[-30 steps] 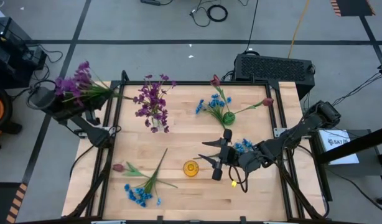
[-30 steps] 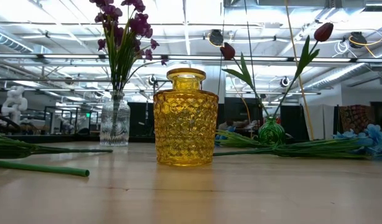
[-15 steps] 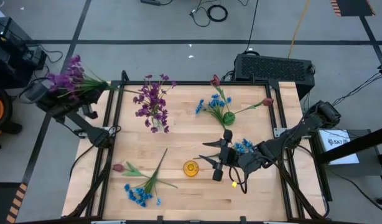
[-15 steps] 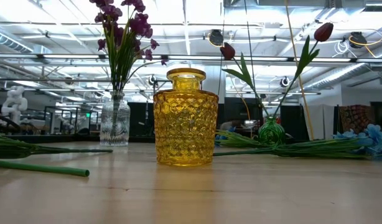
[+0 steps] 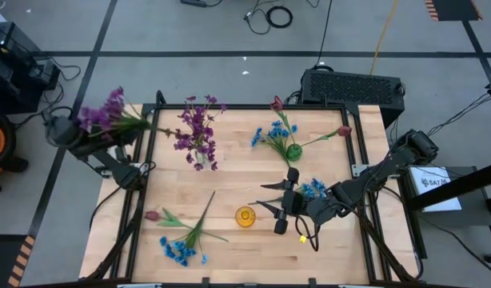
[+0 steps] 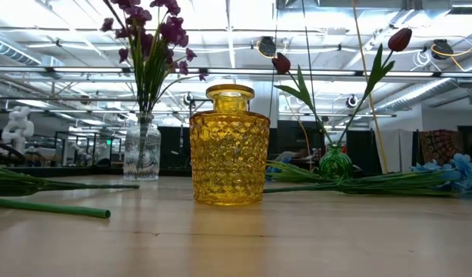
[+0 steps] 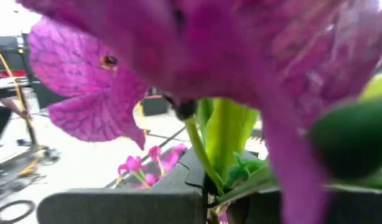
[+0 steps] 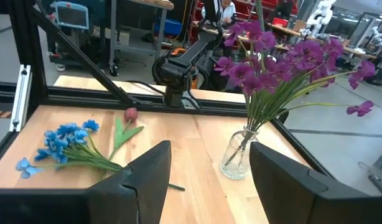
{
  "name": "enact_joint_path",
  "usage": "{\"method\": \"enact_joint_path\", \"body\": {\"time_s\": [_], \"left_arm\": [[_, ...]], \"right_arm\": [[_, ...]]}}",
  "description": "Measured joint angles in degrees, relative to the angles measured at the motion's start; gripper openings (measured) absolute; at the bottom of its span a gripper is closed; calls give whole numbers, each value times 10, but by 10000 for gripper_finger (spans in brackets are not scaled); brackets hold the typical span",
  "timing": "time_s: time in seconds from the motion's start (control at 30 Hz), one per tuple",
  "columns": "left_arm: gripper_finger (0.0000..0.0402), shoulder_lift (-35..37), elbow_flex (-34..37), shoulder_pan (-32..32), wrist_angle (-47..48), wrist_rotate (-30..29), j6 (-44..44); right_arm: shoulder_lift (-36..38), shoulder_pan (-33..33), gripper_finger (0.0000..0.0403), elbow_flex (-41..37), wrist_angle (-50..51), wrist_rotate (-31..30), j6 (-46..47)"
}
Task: Sort flowers into vase by color
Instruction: Put the violet flowers into the transparent vase
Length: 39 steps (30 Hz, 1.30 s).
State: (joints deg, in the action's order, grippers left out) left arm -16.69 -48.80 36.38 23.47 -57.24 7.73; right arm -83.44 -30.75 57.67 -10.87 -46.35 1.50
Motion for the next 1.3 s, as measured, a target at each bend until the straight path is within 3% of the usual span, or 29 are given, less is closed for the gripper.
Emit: {"method": "enact_joint_path", "body": {"time_s": [0.3, 0.4, 0.73, 1.03, 1.13, 1.3], "left_arm": [[28, 0, 52, 0, -6, -5, -55], [28, 0, 73, 0, -48, -15, -57], [28, 1, 81, 0, -189, -31, 43], [28, 3, 63, 0, -109, -71, 41], [28, 3, 63, 0, -123, -37, 33], [28, 3, 61, 0, -233, 41, 106]], "right_arm": [[5, 4, 210, 0, -1, -2, -13], [7, 4, 210, 0, -4, -2, -27], [8, 4, 210, 0, -74, -1, -98], [8, 3, 210, 0, -66, -1, -100], [8, 3, 210, 0, -59, -1, -106], [8, 3, 210, 0, -56, -1, -97]]}}
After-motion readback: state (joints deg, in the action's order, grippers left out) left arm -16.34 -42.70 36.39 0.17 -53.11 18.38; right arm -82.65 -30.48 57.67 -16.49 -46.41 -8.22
